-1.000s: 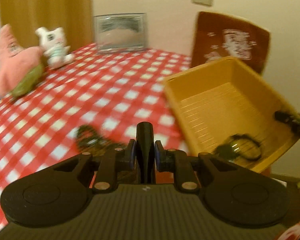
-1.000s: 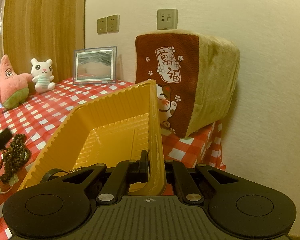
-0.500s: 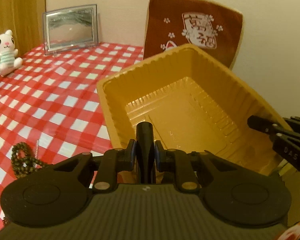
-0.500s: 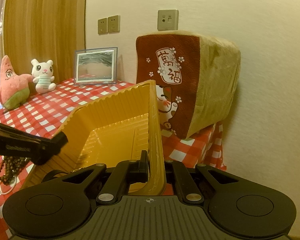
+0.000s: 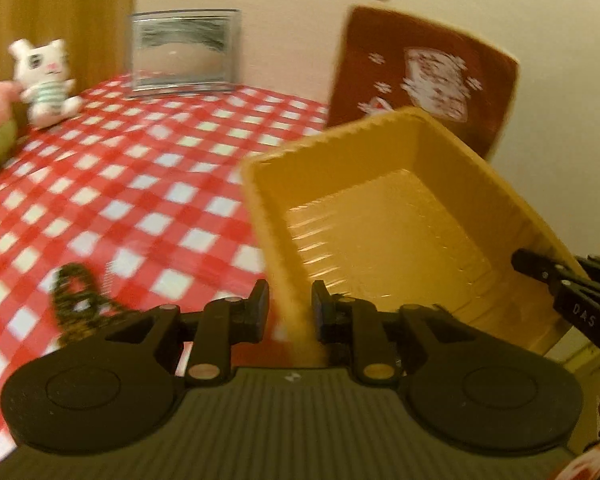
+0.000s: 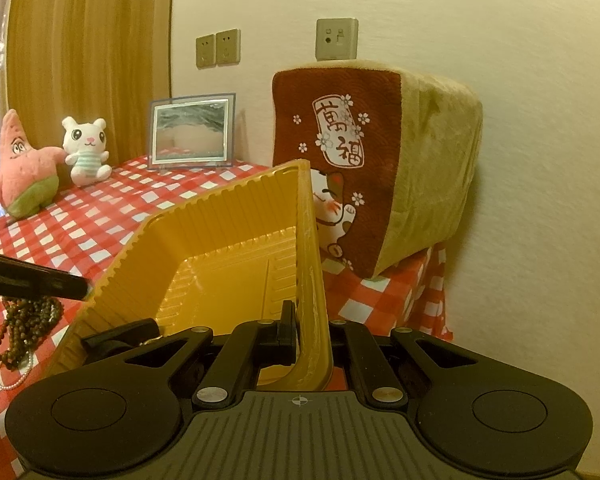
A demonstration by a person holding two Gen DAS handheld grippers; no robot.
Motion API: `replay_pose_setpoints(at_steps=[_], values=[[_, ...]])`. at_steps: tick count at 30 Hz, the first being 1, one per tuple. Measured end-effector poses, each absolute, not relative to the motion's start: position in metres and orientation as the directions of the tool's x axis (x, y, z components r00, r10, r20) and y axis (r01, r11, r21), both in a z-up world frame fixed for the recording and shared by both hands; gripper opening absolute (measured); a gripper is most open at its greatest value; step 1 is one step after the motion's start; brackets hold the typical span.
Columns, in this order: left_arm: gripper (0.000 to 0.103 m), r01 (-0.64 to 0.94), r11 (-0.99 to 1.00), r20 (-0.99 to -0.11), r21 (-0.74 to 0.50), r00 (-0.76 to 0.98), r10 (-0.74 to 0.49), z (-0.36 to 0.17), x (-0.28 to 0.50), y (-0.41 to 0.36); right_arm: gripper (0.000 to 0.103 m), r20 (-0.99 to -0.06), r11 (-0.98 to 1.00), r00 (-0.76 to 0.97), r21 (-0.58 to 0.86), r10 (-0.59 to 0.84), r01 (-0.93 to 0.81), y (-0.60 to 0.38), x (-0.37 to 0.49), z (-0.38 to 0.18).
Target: Organize jewelry
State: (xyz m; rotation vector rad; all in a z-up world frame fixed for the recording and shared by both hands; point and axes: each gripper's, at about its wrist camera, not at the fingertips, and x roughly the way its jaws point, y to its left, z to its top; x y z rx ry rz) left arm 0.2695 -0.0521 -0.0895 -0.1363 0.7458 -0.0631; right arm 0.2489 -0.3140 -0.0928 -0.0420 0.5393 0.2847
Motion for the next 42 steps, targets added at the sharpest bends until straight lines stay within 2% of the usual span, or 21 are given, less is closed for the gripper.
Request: replay_pose_setpoints(at_steps=[5, 15, 23, 39, 42], values=[[0.025, -0.115, 0.984, -0.688, -0.136, 0.725, -0.011, -0.085, 0.238, -0.009, 0.005, -0.517, 0.960, 0.817, 0.037, 0.256, -0.278, -0.314, 0.250, -0.093], [0.026, -0.335, 0.940, -0.758, -0.068, 0.630, 0.169, -0.104, 0.173, 0.057, 0.005, -0.520, 0.958, 0.815, 0.030, 0.257, -0.284, -0.315, 0.251, -0.094], [0.029, -0.345, 0.938, -0.776, -0.037, 0.601, 0.191, -0.118, 0.153, 0.063, 0.005, -0.519, 0.958, 0.816, 0.022, 0.256, -0.287, -0.314, 0.251, -0.094], [0.030, -0.284, 0.959, -0.752, 0.018, 0.628, 0.200, -0.124, 0.175, 0.056, 0.005, -0.522, 0.959, 0.815, 0.020, 0.252, -0.284, -0.313, 0.249, -0.093], [0.023, -0.263, 0.964, -0.751, 0.040, 0.629, 0.203, -0.127, 0.179, 0.050, 0.005, -0.523, 0.959, 0.814, 0.020, 0.252, -0.284, -0.313, 0.249, -0.093]])
